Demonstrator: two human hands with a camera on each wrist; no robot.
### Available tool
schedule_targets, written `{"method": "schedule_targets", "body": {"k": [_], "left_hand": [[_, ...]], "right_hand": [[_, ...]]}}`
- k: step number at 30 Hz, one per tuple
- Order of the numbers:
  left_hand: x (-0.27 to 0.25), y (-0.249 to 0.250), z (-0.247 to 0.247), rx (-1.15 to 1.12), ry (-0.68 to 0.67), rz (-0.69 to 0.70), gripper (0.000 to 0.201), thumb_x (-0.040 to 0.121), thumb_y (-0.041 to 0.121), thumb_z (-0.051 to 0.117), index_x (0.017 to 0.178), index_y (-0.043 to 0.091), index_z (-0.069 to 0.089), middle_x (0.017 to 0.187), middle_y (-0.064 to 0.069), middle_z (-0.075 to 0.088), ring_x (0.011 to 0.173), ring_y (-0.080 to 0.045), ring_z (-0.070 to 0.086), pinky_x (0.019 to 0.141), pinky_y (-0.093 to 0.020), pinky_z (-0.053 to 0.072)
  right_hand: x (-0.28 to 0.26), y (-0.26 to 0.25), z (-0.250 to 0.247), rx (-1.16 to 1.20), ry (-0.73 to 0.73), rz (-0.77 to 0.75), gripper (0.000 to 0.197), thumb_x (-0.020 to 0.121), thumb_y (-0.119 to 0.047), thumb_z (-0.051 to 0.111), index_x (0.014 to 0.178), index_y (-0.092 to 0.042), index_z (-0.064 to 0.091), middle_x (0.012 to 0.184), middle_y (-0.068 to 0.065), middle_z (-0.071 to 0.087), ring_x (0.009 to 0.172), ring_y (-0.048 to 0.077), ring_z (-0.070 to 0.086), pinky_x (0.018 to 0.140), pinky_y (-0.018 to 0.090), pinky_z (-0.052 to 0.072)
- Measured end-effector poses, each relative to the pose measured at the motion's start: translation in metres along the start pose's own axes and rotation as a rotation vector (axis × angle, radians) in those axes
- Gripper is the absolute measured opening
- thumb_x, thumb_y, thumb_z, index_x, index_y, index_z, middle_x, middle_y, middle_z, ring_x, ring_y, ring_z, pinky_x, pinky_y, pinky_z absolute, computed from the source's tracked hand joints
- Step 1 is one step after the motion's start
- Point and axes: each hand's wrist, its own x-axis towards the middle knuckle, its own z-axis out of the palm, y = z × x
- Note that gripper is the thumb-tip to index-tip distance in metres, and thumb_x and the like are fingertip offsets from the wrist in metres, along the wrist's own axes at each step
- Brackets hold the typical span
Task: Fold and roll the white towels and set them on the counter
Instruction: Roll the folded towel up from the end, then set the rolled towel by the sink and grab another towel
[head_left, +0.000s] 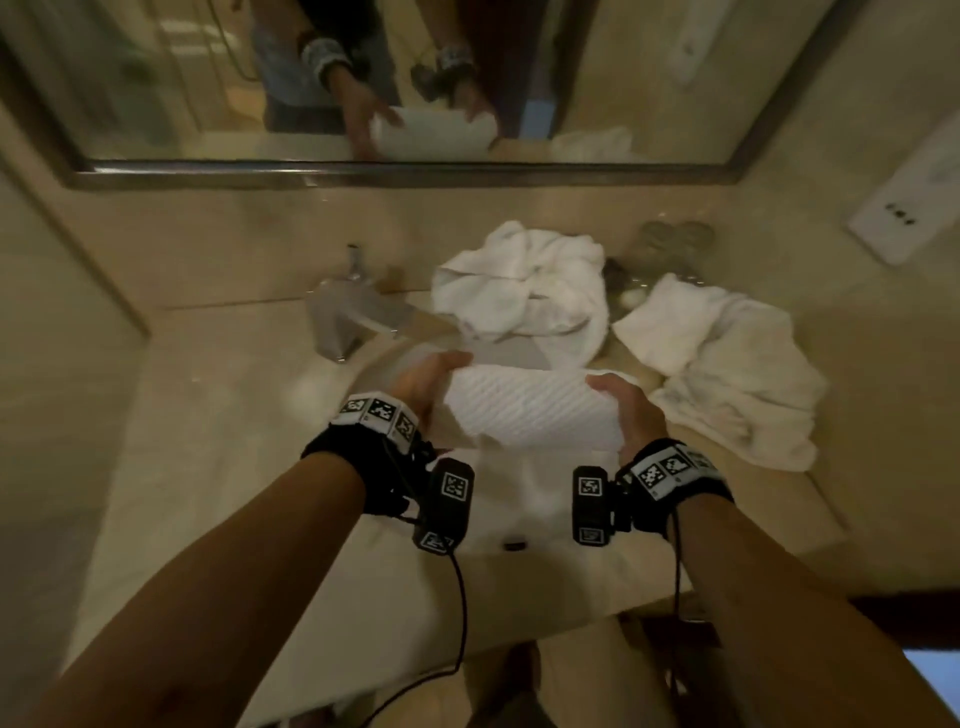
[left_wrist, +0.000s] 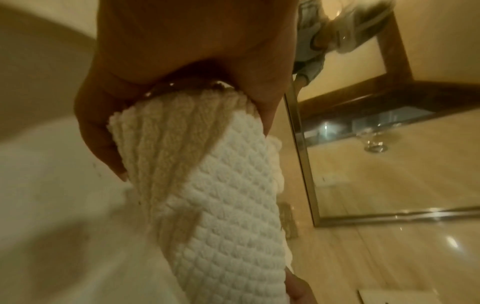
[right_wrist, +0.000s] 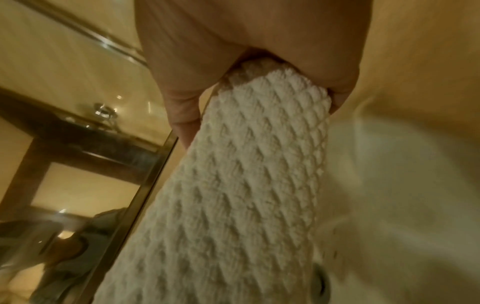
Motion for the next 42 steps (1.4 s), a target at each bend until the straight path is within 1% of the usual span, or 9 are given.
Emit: {"method": "schedule_targets", "body": {"k": [4, 8, 12, 17, 22, 27, 31, 37, 42], "left_hand": [[0.020, -0.011, 0.113, 0.012, -0.139, -0.061, 0.054, 0.063, 0.049, 0.078, 0.097, 0.009, 0.065, 0.093, -0.009, 0.069, 0.079, -0.028, 0.066, 0.078, -0.038, 0.055], [0.038, -0.028, 0.190, 0.035, -0.104, -0.076, 0.070, 0.048, 0.049, 0.084, 0.103, 0.010, 0.067, 0.098, -0.014, 0.071, 0.085, -0.033, 0.069, 0.081, -0.047, 0.056], [0.056, -0.033, 0.225, 0.081, -0.001, -0.094, 0.081, 0.038, 0.053, 0.086, 0.103, 0.010, 0.067, 0.103, -0.013, 0.070, 0.089, -0.033, 0.068, 0.080, -0.046, 0.056], [0.050, -0.020, 0.228, 0.237, -0.080, -0.174, 0.050, 0.071, 0.046, 0.078, 0.093, 0.006, 0.057, 0.090, -0.015, 0.064, 0.081, -0.029, 0.062, 0.067, -0.034, 0.050], [0.064, -0.027, 0.228, 0.265, -0.052, -0.184, 0.077, 0.053, 0.047, 0.086, 0.112, 0.007, 0.058, 0.103, -0.016, 0.067, 0.091, -0.033, 0.065, 0.078, -0.041, 0.055], [0.063, -0.028, 0.224, 0.224, 0.015, -0.174, 0.067, 0.067, 0.043, 0.081, 0.115, 0.008, 0.052, 0.085, -0.011, 0.059, 0.074, -0.027, 0.060, 0.053, -0.030, 0.048], [0.066, -0.027, 0.224, 0.209, 0.003, -0.169, 0.070, 0.068, 0.043, 0.080, 0.120, 0.004, 0.053, 0.087, -0.012, 0.061, 0.073, -0.027, 0.062, 0.050, -0.028, 0.047], [0.064, -0.026, 0.226, 0.155, -0.014, -0.192, 0.062, 0.070, 0.041, 0.079, 0.117, 0.007, 0.057, 0.096, -0.014, 0.064, 0.082, -0.028, 0.063, 0.059, -0.030, 0.050], [0.064, -0.027, 0.227, 0.125, -0.006, -0.210, 0.072, 0.061, 0.042, 0.084, 0.118, 0.006, 0.058, 0.109, -0.017, 0.066, 0.092, -0.032, 0.065, 0.068, -0.034, 0.054]], "right_hand": [[0.046, 0.006, -0.103, -0.027, 0.126, 0.052, 0.063, 0.047, -0.045, 0.081, 0.098, -0.012, 0.065, 0.103, 0.010, 0.063, 0.088, 0.030, 0.061, 0.081, 0.039, 0.053], [0.084, 0.021, -0.168, -0.024, 0.157, 0.151, 0.089, 0.043, -0.046, 0.082, 0.120, -0.006, 0.059, 0.106, 0.007, 0.062, 0.087, 0.029, 0.060, 0.072, 0.036, 0.053], [0.115, 0.028, -0.195, -0.128, 0.056, 0.132, 0.096, 0.049, -0.055, 0.084, 0.128, -0.008, 0.056, 0.125, 0.004, 0.059, 0.105, 0.026, 0.058, 0.092, 0.039, 0.050], [0.121, -0.003, -0.192, -0.575, -0.129, -0.018, 0.088, 0.078, -0.061, 0.065, 0.147, -0.016, 0.034, 0.149, 0.004, 0.038, 0.132, 0.028, 0.041, 0.111, 0.042, 0.035], [0.120, -0.042, -0.181, -1.027, 0.440, -0.557, 0.098, 0.063, -0.062, 0.077, 0.131, -0.005, 0.035, 0.137, 0.020, 0.037, 0.123, 0.036, 0.039, 0.100, 0.045, 0.037], [0.157, -0.042, -0.175, -0.980, 0.159, -0.294, 0.146, 0.050, -0.065, 0.083, 0.150, -0.020, -0.012, 0.157, 0.016, -0.004, 0.145, 0.037, -0.001, 0.117, 0.054, 0.009], [0.170, -0.056, -0.175, -1.071, 0.148, -0.153, 0.151, 0.041, -0.066, 0.086, 0.142, -0.045, -0.025, 0.154, 0.023, -0.006, 0.141, 0.047, 0.008, 0.110, 0.063, 0.019], [0.221, -0.056, -0.197, -1.017, 0.012, -0.347, 0.127, 0.024, -0.092, 0.066, 0.136, -0.040, 0.037, 0.126, -0.001, 0.058, 0.100, 0.022, 0.062, 0.086, 0.034, 0.054], [0.196, -0.064, -0.187, -1.050, 0.061, -0.484, 0.075, 0.044, -0.071, 0.065, 0.109, -0.037, 0.050, 0.110, 0.001, 0.059, 0.098, 0.028, 0.060, 0.086, 0.042, 0.054]]}}
